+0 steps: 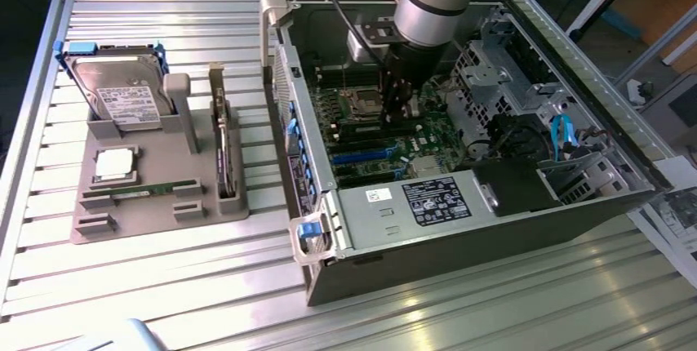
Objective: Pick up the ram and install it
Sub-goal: 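Insert the ram into the slot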
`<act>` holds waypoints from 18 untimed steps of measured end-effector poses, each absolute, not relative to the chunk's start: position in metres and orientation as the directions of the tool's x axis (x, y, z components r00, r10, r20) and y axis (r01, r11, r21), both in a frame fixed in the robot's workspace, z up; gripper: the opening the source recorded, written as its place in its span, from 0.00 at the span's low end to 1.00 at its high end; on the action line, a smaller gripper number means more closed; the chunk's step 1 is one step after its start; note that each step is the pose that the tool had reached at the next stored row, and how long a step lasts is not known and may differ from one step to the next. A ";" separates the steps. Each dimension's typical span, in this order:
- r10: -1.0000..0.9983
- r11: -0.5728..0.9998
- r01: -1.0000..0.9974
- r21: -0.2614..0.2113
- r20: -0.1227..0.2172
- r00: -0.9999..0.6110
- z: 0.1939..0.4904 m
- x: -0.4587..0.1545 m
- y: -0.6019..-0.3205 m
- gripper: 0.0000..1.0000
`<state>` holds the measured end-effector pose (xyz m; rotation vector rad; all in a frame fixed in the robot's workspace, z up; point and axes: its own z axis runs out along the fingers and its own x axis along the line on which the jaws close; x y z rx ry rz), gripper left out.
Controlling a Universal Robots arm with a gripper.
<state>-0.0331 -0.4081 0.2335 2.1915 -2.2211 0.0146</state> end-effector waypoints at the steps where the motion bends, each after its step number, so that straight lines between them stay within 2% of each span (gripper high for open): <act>1: -1.000 0.013 -1.000 0.008 0.025 -0.013 0.233 -0.033 -0.408 0.13; 18: -1.000 0.013 -1.000 0.008 0.021 -0.013 0.233 -0.030 -0.409 0.13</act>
